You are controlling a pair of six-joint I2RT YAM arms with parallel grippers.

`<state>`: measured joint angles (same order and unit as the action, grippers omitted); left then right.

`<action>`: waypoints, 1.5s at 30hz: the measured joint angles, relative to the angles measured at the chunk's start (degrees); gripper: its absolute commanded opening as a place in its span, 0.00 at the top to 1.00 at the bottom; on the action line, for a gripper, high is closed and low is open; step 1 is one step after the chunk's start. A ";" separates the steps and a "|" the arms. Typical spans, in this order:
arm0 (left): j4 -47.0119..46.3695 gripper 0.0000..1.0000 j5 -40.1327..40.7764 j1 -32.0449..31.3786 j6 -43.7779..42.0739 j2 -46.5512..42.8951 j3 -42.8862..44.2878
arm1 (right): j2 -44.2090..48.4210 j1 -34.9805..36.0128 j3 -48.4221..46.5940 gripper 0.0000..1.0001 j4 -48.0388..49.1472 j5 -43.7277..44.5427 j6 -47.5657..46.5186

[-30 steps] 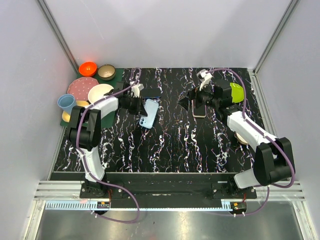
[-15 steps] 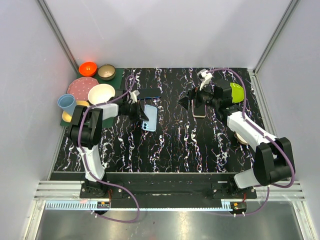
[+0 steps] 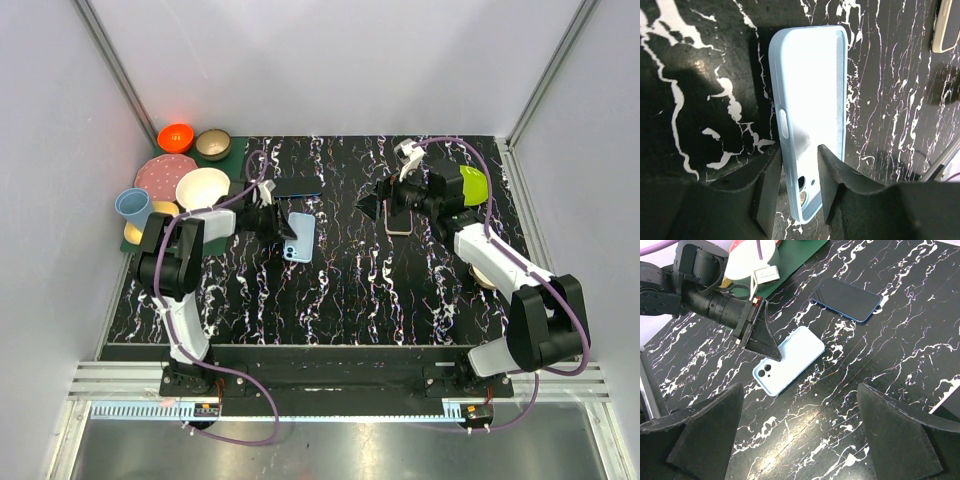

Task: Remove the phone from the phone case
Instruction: Place the phone case at the center of the board.

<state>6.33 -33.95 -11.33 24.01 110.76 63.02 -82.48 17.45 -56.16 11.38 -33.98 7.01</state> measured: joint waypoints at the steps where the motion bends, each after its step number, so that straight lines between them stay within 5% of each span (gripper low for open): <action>1: -0.13 0.59 0.55 0.00 0.02 -0.52 -0.50 | 0.00 0.00 0.00 0.00 0.00 0.00 0.00; 19: -1.36 0.61 3.41 0.22 0.46 -6.05 -5.81 | 0.00 0.00 0.04 0.00 0.00 0.02 0.15; 22: -1.33 0.57 3.50 0.24 0.44 -6.25 -5.75 | 0.00 0.00 0.04 0.00 0.00 0.02 0.15; 25: -0.48 0.41 4.07 0.46 -0.07 -6.67 -5.03 | 0.00 0.00 0.07 0.00 0.02 0.02 0.15; 28: 1.57 0.01 4.81 1.16 -1.36 -6.67 -1.46 | 0.00 0.00 0.07 0.00 0.02 0.02 0.15; 45: 10.32 0.01 8.94 2.78 -7.04 9.25 22.32 | 0.02 0.00 0.28 0.00 0.42 0.02 0.13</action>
<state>16.64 -25.02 -8.56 16.97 120.01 85.34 -82.46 17.45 -55.88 11.79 -33.95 7.14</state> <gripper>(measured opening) 0.984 0.994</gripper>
